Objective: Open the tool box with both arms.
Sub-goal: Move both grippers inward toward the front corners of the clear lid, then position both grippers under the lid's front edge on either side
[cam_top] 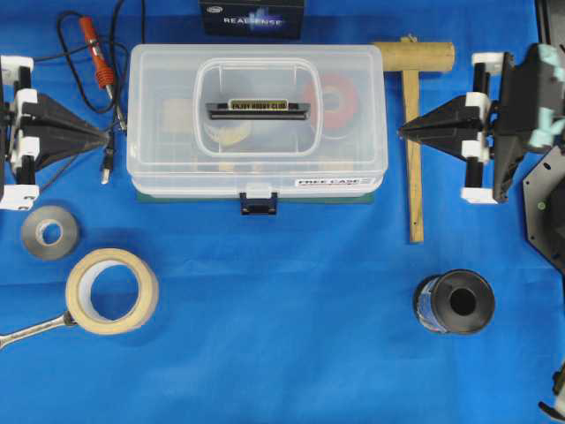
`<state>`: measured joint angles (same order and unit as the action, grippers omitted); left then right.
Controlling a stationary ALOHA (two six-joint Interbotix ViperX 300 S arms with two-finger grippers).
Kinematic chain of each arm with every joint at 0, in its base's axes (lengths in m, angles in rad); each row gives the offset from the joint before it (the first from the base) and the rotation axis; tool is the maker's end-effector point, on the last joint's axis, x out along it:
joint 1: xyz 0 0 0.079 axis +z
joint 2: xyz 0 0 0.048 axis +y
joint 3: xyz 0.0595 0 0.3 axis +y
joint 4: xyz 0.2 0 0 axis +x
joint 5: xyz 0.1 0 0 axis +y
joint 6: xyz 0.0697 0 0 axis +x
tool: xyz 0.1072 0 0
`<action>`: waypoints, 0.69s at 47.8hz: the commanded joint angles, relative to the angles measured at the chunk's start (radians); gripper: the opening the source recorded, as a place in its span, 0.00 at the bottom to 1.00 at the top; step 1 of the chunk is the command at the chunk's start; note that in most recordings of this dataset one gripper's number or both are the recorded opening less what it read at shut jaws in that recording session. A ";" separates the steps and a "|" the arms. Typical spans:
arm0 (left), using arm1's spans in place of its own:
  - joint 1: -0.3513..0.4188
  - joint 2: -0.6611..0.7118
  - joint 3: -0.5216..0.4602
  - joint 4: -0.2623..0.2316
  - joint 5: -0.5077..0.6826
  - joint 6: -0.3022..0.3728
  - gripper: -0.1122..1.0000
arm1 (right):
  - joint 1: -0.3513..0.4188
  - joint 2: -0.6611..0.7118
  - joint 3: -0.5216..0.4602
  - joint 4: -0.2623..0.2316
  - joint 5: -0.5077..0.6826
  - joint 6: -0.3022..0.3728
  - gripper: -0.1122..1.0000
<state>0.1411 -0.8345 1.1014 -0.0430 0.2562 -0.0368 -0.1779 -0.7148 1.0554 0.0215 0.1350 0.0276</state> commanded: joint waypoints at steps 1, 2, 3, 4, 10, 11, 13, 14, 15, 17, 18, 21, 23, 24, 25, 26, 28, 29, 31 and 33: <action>0.005 0.005 -0.026 -0.003 0.061 -0.002 0.10 | -0.005 0.015 -0.037 0.003 0.037 0.002 0.10; 0.008 0.005 -0.026 -0.003 0.074 -0.002 0.10 | -0.005 0.018 -0.040 0.003 0.048 0.003 0.10; 0.008 0.005 -0.026 -0.003 0.086 -0.002 0.10 | -0.005 0.020 -0.043 0.003 0.063 0.003 0.10; 0.008 0.005 -0.026 -0.003 0.100 -0.003 0.10 | -0.005 0.023 -0.044 0.005 0.074 0.003 0.10; 0.020 0.005 -0.026 -0.003 0.186 -0.006 0.11 | -0.009 0.034 -0.060 0.005 0.167 0.003 0.13; 0.023 0.006 -0.028 -0.003 0.198 -0.008 0.12 | -0.011 0.035 -0.064 0.005 0.183 0.003 0.17; 0.031 0.005 -0.028 -0.003 0.224 -0.014 0.18 | -0.012 0.041 -0.071 0.005 0.212 0.003 0.26; 0.035 0.006 -0.028 -0.003 0.233 -0.018 0.23 | -0.014 0.044 -0.074 0.005 0.225 0.003 0.31; 0.040 0.006 -0.029 -0.003 0.244 -0.023 0.27 | -0.014 0.049 -0.078 0.005 0.238 0.003 0.36; 0.048 0.006 -0.029 -0.003 0.262 -0.029 0.38 | -0.017 0.060 -0.087 0.005 0.265 0.003 0.47; 0.051 0.006 -0.029 -0.003 0.270 -0.032 0.43 | -0.017 0.066 -0.092 0.005 0.276 0.002 0.53; 0.052 0.006 -0.031 0.000 0.291 -0.032 0.62 | -0.020 0.086 -0.106 0.003 0.308 0.002 0.71; 0.052 0.006 -0.031 0.002 0.296 -0.031 0.73 | -0.023 0.101 -0.114 0.002 0.322 0.002 0.80; 0.052 0.006 -0.031 0.002 0.296 -0.029 0.78 | -0.026 0.115 -0.120 0.000 0.330 0.002 0.83; 0.052 0.008 -0.031 0.003 0.296 -0.029 0.82 | -0.029 0.124 -0.123 0.000 0.334 0.000 0.86; 0.052 0.008 -0.032 0.003 0.298 -0.029 0.85 | -0.034 0.132 -0.126 0.000 0.337 0.000 0.87; 0.052 0.014 -0.032 0.003 0.298 -0.029 0.89 | -0.041 0.152 -0.132 -0.002 0.347 -0.002 0.86; 0.054 0.018 -0.034 0.005 0.296 -0.029 0.88 | -0.046 0.161 -0.135 -0.003 0.348 -0.002 0.85; 0.057 0.031 -0.034 0.005 0.296 -0.029 0.85 | -0.054 0.183 -0.144 -0.006 0.353 -0.006 0.85; 0.063 0.048 -0.035 0.006 0.296 -0.028 0.84 | -0.060 0.209 -0.158 -0.009 0.357 -0.015 0.86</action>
<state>0.1933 -0.8161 1.0937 -0.0414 0.5553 -0.0675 -0.2270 -0.5338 0.9388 0.0169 0.4893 0.0199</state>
